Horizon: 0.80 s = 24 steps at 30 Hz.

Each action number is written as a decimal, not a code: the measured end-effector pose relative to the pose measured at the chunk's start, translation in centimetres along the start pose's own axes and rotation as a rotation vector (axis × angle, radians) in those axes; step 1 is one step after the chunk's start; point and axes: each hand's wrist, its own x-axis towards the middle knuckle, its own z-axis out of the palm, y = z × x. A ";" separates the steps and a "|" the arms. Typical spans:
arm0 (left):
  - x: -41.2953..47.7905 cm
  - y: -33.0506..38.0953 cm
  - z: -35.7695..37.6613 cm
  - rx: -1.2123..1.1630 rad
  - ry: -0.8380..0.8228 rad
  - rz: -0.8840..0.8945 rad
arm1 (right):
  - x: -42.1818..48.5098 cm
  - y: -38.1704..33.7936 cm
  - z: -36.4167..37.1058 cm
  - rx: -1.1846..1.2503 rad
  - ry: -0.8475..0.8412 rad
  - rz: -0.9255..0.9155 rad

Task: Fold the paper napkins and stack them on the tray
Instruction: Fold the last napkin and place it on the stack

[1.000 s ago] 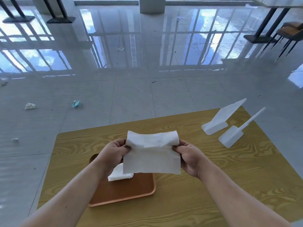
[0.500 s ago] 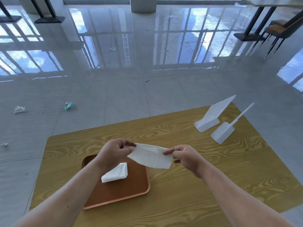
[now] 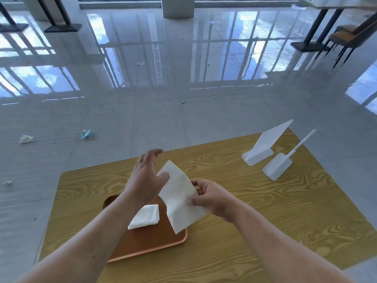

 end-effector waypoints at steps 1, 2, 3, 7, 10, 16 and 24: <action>-0.1 -0.5 -0.1 0.044 0.043 -0.051 | 0.0 0.0 0.2 0.068 0.001 -0.011; -0.3 -0.9 -0.1 0.061 0.060 -0.125 | 0.1 0.0 0.3 0.119 0.009 -0.026; -0.5 -1.4 0.0 0.068 0.049 -0.206 | 0.2 0.1 0.4 0.150 0.026 -0.036; -1.9 -2.0 0.3 0.026 -0.298 -0.468 | 0.9 0.7 0.6 0.219 0.085 -0.058; -2.6 -2.3 0.3 -0.155 -0.578 -0.605 | 1.1 0.7 0.7 0.261 0.100 -0.062; -3.6 -2.9 1.9 -0.727 -0.488 -0.557 | 1.5 0.3 0.9 0.289 0.097 -0.069; -2.9 -2.5 2.2 -0.766 -0.227 -0.390 | 1.9 0.1 1.4 0.232 0.113 -0.077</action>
